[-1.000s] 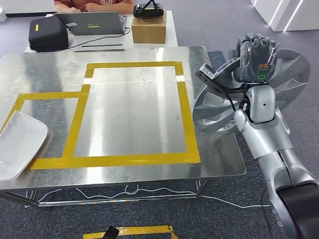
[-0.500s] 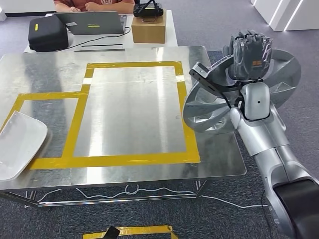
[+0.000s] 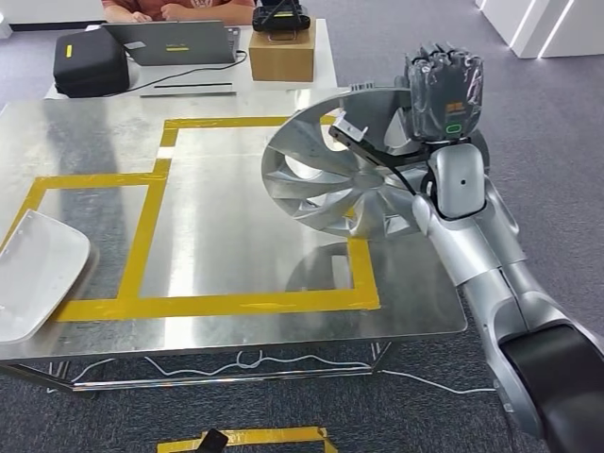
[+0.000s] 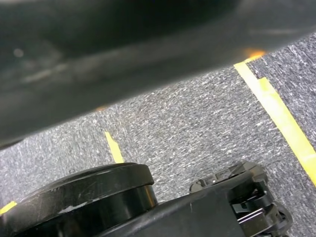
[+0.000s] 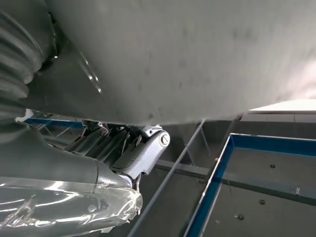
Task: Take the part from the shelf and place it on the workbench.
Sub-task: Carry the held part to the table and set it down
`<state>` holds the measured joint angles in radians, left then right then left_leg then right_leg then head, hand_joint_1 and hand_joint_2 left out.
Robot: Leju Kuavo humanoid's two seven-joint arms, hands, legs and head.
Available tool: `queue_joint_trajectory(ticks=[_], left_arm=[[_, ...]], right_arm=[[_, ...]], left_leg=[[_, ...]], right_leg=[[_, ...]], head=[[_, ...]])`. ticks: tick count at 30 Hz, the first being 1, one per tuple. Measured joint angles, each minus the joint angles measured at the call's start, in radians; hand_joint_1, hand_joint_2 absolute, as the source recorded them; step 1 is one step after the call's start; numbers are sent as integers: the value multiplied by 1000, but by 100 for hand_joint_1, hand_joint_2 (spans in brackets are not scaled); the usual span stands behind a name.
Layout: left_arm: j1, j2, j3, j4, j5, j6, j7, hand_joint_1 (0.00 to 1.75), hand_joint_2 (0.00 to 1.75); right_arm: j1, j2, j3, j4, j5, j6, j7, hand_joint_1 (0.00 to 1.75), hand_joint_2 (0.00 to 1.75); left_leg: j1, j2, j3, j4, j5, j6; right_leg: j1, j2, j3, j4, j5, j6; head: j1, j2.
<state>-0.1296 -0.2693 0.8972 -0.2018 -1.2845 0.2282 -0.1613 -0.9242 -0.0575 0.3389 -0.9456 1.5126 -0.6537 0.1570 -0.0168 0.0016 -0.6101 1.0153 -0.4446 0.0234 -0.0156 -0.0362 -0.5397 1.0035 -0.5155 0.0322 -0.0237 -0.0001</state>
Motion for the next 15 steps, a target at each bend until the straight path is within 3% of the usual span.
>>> queue_joint_trajectory(ticks=[15], left_arm=[[-2,-1,-6,0,-13,-1,3,0,0]], right_arm=[[-83,31,15,34,48,-23,20,175,175]], left_leg=[[0,0,0,0,0,0]], right_leg=[[0,0,-1,0,0,0]], head=[[0,0]])
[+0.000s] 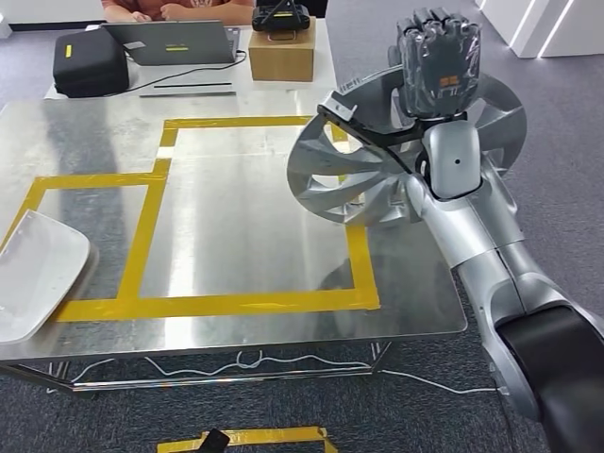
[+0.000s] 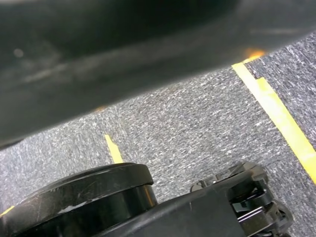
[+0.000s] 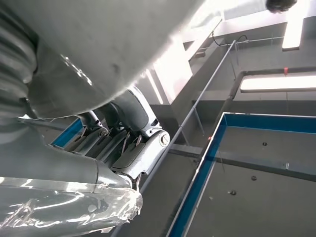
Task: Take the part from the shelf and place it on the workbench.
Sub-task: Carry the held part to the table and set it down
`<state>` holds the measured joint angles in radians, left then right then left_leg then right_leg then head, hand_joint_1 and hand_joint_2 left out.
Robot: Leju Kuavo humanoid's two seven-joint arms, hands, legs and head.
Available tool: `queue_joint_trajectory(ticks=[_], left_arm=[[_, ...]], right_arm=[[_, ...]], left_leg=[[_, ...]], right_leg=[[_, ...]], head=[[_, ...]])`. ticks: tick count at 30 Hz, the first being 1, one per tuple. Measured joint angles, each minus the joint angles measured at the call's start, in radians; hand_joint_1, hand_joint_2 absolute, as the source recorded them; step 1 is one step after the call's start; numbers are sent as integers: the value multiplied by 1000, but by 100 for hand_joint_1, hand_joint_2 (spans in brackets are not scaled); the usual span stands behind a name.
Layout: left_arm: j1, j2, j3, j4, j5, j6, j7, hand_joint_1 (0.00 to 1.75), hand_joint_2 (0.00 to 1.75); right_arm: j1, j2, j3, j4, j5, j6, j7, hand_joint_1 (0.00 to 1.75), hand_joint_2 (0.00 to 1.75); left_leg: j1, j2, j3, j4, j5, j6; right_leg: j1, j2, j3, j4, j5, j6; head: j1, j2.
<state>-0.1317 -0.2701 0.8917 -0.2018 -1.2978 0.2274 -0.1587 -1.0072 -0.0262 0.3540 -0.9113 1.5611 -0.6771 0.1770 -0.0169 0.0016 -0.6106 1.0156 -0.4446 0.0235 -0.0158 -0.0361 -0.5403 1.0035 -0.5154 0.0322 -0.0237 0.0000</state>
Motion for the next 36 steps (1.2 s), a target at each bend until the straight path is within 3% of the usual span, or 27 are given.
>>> queue_joint_trajectory(ticks=[27,36], left_arm=[[-1,-1,-2,0,-16,13,17,0,0],[-3,-1,-11,0,-31,14,35,0,0]], right_arm=[[6,6,51,7,8,0,34,175,175],[11,70,60,37,3,0,8,175,175]], left_leg=[[0,0,0,0,0,0],[0,0,0,0,0,0]], right_leg=[[0,0,0,0,0,0],[0,1,-1,0,0,0]], head=[[0,0],[0,0]])
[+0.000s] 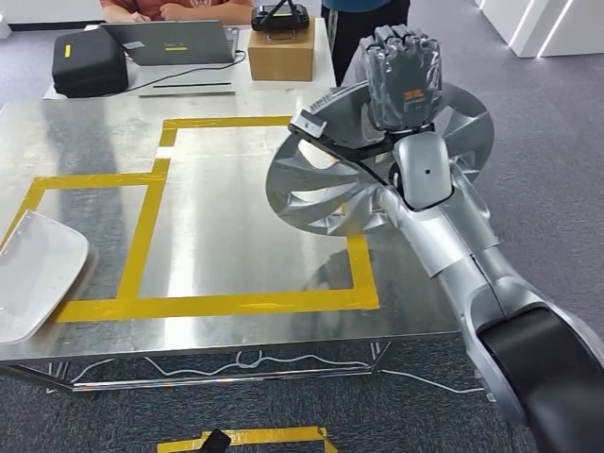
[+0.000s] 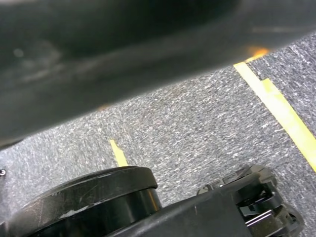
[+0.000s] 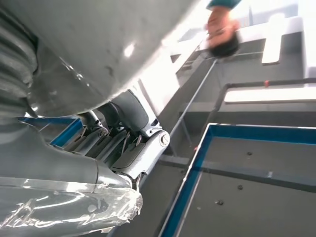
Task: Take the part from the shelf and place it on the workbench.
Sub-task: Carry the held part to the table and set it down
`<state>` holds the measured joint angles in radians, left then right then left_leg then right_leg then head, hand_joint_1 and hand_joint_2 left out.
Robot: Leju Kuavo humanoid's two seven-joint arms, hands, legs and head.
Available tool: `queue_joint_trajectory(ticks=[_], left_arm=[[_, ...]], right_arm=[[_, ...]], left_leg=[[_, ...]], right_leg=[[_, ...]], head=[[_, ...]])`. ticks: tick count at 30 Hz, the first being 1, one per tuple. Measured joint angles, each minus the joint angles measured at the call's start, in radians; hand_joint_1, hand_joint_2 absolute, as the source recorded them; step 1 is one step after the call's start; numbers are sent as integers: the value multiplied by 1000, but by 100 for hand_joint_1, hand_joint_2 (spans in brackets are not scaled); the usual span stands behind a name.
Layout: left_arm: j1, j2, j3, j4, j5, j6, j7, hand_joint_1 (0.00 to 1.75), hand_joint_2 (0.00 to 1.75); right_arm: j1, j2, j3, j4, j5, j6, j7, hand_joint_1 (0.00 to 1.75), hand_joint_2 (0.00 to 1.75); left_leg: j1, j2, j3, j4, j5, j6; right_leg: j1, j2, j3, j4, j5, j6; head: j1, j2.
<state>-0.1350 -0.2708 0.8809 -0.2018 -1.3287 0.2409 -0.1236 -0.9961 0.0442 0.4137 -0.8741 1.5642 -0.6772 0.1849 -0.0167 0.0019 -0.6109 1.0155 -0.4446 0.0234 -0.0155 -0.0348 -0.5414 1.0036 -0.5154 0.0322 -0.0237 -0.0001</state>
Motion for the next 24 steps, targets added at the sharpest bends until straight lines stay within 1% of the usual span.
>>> queue_joint_trajectory(ticks=[6,9,14,24], left_arm=[[-5,0,-2,0,-12,3,6,0,0],[-7,-1,-5,0,-19,4,10,0,0],[-8,-1,-7,0,-22,7,17,0,0],[-8,-1,-8,0,-35,13,20,0,0]], right_arm=[[4,59,15,25,1,0,-10,175,175],[5,79,23,34,4,0,-8,175,175],[6,89,33,37,4,0,-8,175,175],[11,90,33,37,4,0,1,175,175]], left_leg=[[0,0,-1,0,0,0],[0,0,-1,0,0,0],[0,0,-1,0,0,0],[0,0,-1,1,0,0]], right_leg=[[0,0,0,0,0,0],[0,0,-1,0,0,0],[0,-1,0,0,0,0],[0,0,-1,0,0,0]], head=[[0,0],[0,0],[0,0],[0,0]])
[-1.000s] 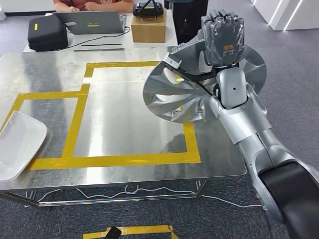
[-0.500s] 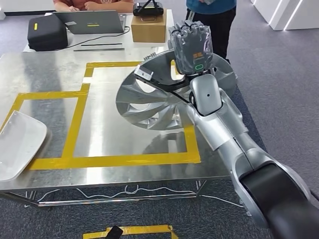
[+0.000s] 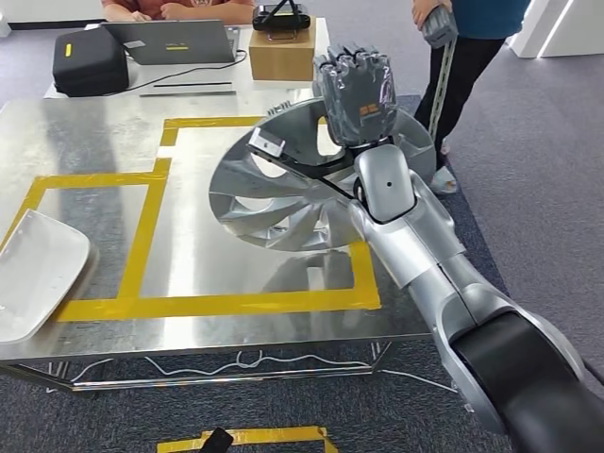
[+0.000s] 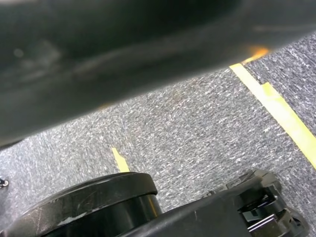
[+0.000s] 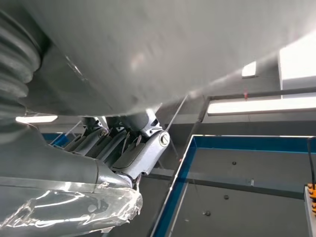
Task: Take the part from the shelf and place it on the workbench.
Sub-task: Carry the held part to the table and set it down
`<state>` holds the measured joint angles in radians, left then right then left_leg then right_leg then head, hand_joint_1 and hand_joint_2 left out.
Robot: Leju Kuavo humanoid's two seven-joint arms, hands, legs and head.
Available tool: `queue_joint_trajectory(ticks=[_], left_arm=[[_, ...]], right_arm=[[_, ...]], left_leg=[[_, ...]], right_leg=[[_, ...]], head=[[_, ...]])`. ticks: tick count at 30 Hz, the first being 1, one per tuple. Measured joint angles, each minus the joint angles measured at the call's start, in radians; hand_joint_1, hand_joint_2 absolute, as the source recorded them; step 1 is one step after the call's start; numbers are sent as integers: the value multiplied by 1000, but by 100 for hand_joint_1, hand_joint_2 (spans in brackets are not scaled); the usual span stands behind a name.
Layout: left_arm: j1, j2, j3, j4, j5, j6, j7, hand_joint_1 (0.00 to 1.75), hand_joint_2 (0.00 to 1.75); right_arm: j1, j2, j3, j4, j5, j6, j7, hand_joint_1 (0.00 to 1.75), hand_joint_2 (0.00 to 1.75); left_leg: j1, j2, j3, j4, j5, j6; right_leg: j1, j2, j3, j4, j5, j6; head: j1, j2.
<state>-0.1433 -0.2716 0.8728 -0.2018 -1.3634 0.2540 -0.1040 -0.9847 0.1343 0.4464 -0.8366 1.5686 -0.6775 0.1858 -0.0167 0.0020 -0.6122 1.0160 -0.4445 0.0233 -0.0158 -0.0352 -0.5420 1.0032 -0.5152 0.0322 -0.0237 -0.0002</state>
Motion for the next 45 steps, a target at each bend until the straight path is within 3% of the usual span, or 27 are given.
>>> queue_joint_trajectory(ticks=[5,9,13,45], left_arm=[[0,0,0,0,-3,5,6,0,0],[0,0,-1,0,-10,9,17,0,175],[0,0,-7,0,-18,13,28,0,0],[5,2,-6,0,-7,8,68,0,0]], right_arm=[[2,0,-1,0,0,0,3,175,175],[6,0,-2,0,0,0,4,0,0],[11,0,-3,0,0,0,7,0,0],[15,-1,-21,-1,3,0,6,0,0]], left_leg=[[0,0,0,0,0,0],[0,0,0,0,0,0],[0,0,0,0,0,0],[0,0,0,0,0,0]], right_leg=[[0,0,0,0,0,0],[0,0,0,0,0,0],[0,0,0,0,0,0],[0,0,0,0,0,0]], head=[[0,0],[0,0],[0,0],[0,0]])
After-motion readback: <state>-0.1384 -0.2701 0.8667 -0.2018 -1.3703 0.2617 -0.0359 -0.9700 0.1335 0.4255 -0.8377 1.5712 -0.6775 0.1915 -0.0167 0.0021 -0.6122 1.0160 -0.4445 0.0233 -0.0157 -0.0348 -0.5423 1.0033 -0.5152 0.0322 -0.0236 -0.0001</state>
